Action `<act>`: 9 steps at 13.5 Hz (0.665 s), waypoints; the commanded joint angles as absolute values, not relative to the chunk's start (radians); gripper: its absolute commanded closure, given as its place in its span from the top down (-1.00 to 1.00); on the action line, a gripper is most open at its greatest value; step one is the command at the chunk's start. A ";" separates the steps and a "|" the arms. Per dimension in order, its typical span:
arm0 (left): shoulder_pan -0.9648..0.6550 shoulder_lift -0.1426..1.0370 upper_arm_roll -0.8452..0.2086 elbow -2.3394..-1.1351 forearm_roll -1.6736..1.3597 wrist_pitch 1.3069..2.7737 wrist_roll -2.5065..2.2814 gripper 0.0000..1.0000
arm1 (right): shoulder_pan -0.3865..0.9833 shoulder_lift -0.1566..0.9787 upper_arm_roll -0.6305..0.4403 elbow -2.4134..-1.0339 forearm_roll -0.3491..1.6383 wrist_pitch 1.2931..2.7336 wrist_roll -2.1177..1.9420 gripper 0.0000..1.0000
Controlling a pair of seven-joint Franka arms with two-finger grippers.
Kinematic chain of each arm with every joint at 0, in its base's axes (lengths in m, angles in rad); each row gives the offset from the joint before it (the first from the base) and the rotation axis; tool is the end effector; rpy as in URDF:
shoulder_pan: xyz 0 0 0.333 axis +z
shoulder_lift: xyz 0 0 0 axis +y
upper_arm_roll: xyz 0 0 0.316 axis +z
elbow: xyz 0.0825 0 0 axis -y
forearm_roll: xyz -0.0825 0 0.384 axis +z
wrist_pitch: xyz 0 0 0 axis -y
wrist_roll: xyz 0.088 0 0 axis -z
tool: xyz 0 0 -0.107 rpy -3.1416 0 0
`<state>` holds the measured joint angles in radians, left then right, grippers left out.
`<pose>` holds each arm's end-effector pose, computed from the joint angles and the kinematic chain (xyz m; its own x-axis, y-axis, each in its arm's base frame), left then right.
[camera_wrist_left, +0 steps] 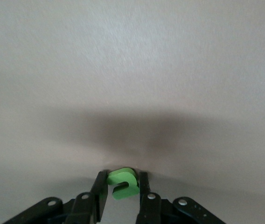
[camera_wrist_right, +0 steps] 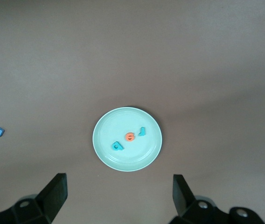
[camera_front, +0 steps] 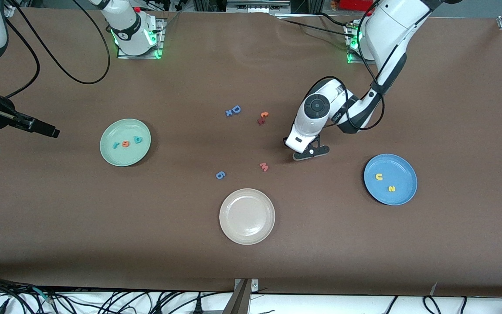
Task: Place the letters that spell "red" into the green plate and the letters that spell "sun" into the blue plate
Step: 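Grasp the green letter with the left gripper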
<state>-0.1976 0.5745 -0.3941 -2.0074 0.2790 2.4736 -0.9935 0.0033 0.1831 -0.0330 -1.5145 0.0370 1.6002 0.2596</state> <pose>0.4967 -0.3320 0.1807 0.9719 0.2265 -0.0646 0.2264 -0.9740 -0.0085 0.6071 -0.0126 0.5470 0.9528 -0.2861 -0.1018 -0.2880 -0.9576 -0.0047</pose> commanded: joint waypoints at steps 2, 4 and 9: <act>-0.146 0.517 -0.393 -2.008 0.316 2.399 -0.833 -0.63 | -0.011 0.176 -0.018 -1.509 0.048 1.650 0.258 0.99; -0.103 0.494 -0.390 -2.003 0.322 2.366 -0.738 -0.63 | -0.014 0.198 -0.021 -1.511 0.055 1.689 0.256 0.99; -0.003 0.440 -0.390 -2.005 0.328 2.304 -0.507 -0.62 | -0.015 0.193 -0.023 -1.512 0.052 1.681 0.255 0.99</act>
<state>-0.0454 0.4776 -0.3833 -1.9957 0.2946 2.3301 -0.5892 -0.0029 0.2052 -0.0305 -1.5149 0.0370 1.6958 0.2602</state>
